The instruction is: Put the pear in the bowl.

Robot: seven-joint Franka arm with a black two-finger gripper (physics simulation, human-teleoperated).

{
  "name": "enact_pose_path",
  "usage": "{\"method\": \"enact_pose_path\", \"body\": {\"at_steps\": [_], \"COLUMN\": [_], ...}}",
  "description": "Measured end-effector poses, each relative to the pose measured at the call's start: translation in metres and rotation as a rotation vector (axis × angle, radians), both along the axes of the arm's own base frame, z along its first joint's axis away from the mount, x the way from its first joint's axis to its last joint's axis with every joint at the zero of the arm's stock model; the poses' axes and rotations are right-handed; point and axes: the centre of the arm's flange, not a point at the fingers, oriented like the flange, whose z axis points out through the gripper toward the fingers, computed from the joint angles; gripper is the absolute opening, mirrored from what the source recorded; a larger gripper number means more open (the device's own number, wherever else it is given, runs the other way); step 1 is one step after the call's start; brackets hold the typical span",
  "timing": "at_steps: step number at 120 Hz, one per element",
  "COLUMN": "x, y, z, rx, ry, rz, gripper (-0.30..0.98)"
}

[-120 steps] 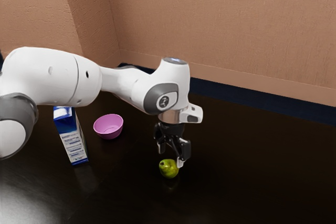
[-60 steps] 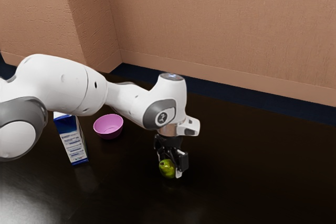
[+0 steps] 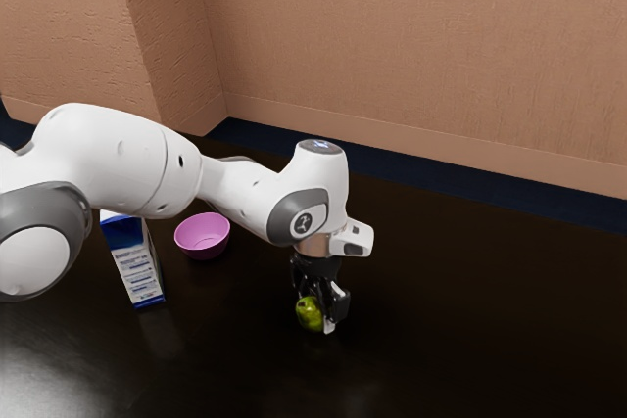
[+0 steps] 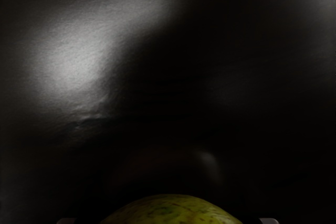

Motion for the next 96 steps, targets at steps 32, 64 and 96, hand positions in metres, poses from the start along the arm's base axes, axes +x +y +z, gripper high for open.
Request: {"method": "enact_pose_path", "body": {"at_steps": [32,64,96], "x": [0.001,0.010,0.034], "y": [-0.001,0.016,0.090], "z": [0.007,0.038,0.086], "rx": [0.007,0.026,0.077], "ry": [-0.012,-0.036,-0.081], "rz": [-0.006,0.012,0.082], "gripper": [0.29,0.21,0.18]}}
